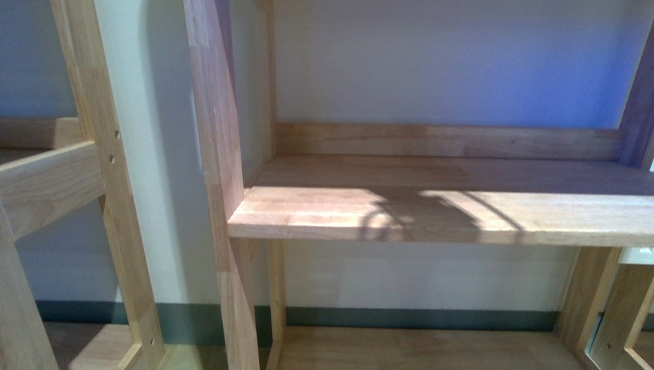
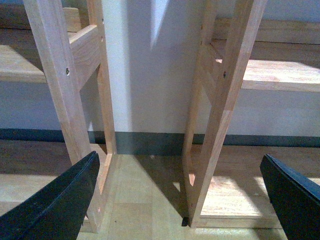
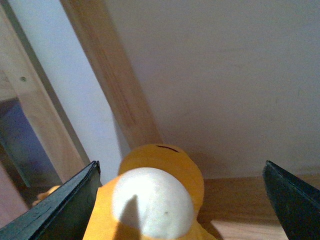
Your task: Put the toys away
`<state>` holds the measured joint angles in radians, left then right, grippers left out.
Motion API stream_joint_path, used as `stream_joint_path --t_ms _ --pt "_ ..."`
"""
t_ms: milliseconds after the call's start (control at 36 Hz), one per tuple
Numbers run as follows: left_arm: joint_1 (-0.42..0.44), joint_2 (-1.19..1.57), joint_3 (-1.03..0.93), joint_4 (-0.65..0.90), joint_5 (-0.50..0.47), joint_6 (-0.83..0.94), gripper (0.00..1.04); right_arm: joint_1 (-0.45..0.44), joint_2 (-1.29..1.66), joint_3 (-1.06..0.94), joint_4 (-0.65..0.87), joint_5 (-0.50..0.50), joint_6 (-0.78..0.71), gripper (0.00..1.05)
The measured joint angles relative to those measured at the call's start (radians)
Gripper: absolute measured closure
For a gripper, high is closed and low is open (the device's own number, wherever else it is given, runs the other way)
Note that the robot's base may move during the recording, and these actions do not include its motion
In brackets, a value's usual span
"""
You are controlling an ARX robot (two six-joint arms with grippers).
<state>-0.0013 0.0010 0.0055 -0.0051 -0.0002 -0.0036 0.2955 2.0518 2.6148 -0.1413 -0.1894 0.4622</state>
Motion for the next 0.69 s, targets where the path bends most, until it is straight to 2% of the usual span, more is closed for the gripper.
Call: stream_joint_path --t_ms 250,694 --pt "0.0 0.0 0.0 0.0 0.0 0.0 0.06 0.032 -0.374 -0.513 0.228 0.008 -0.084 0.06" --pt "0.0 0.0 0.0 0.0 0.0 0.0 0.06 0.095 -0.848 -1.246 0.476 0.287 -0.438 0.06"
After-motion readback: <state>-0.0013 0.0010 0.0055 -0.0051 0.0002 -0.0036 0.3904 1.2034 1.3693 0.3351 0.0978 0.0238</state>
